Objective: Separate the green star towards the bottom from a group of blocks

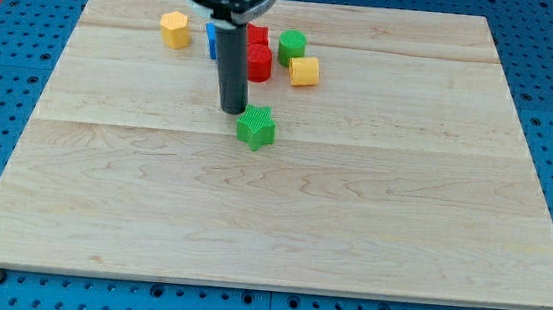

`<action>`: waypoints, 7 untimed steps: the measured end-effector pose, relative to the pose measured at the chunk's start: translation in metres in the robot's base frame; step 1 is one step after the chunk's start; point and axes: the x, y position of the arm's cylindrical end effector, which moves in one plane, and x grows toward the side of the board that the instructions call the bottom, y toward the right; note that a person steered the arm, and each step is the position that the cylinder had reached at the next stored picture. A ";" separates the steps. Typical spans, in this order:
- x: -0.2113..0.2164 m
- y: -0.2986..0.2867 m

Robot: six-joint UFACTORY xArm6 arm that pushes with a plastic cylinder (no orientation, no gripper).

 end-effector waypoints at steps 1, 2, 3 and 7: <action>0.026 0.045; 0.080 0.027; 0.100 0.004; 0.095 0.051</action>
